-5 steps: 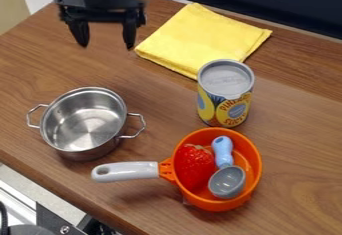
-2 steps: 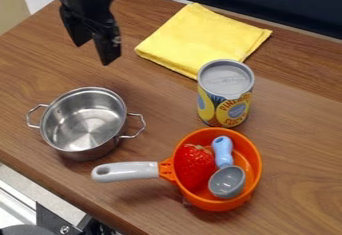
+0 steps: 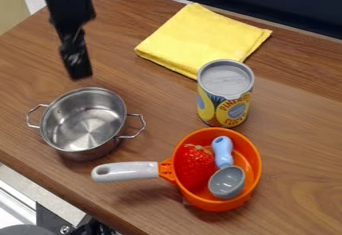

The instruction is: Move the pot in the left side of the table

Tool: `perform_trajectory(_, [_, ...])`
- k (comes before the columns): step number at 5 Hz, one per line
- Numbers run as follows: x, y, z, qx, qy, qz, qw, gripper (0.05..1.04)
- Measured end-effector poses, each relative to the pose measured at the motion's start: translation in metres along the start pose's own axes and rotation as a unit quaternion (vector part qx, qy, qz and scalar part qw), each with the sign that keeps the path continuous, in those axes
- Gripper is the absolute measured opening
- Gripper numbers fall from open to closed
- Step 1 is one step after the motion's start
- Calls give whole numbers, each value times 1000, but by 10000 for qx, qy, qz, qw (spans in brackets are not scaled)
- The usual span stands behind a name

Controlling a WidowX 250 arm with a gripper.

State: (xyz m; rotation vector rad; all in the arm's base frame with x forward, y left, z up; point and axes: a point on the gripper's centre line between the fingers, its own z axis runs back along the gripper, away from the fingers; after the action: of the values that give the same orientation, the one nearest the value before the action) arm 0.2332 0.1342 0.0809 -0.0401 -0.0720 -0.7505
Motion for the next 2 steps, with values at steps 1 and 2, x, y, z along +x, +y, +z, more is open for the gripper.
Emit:
perform_trajectory(1, [-5, -13, -8, -71, -100, -829, 9965, 1001])
perform_trajectory(2, [-8, -24, -19, -70, -114, -917, 9957, 1001])
